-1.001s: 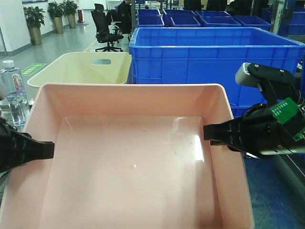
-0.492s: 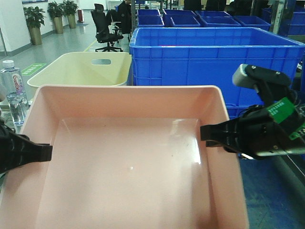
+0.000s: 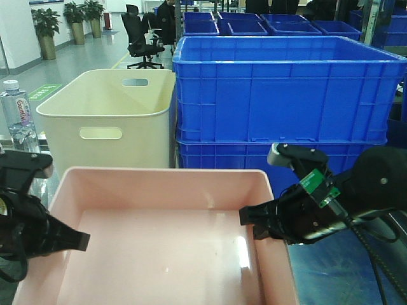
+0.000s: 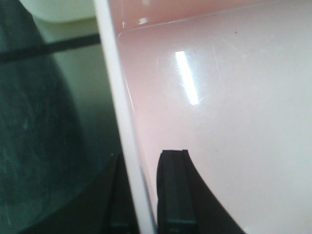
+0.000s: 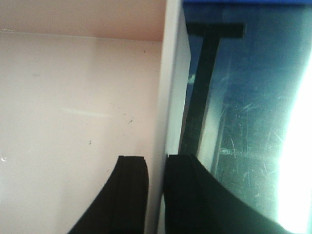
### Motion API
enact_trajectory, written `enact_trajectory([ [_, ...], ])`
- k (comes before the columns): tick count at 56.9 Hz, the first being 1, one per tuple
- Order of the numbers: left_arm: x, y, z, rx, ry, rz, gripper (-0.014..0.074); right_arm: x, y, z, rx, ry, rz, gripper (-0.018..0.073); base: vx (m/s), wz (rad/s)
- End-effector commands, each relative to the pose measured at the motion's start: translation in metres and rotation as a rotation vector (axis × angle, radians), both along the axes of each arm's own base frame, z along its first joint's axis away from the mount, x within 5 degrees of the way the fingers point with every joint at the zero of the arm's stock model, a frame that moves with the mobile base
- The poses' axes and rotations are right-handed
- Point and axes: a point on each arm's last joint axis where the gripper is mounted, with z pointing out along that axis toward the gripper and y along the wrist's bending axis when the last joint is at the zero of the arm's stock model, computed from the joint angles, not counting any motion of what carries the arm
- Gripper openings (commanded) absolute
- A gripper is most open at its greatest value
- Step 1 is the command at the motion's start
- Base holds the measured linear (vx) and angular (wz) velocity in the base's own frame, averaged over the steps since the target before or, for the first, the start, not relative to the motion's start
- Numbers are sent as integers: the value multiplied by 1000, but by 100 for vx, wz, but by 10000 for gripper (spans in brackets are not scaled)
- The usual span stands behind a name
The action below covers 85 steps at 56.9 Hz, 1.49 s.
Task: Grab pink bin and stack on right shelf
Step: 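Lower the pink tray onto the shelf in front of the blue crates, then open both grippers and raise them off the pink tray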
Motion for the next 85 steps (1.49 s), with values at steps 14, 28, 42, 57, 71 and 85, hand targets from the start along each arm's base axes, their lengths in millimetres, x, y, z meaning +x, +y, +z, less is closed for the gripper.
enact_trajectory([
  [14, 9, 1, 14, 3, -119, -7, 409, 8, -6, 8, -6, -54, -10, 135, 0, 0],
  [28, 11, 1, 16, -6, -149, -7, 585, 10, -5, 5, -4, -46, -11, 388, 0, 0],
  [42, 8, 2, 21, -13, -166, -5, 576, 8, -6, 13, 4, -80, -7, 546, 0, 0],
  [57, -18, 9, 64, -76, -376, -4, 450, -26, -20, 86, 71, -410, -43, 410, 0, 0],
  [71, -88, 30, 139, -194, -793, -6, 20, -84, -42, 146, 18, -679, -28, -14, 0, 0],
  [85, -106, 35, 147, -207, -815, -4, -10, -85, -42, 143, 21, -645, -23, -14, 0, 0],
])
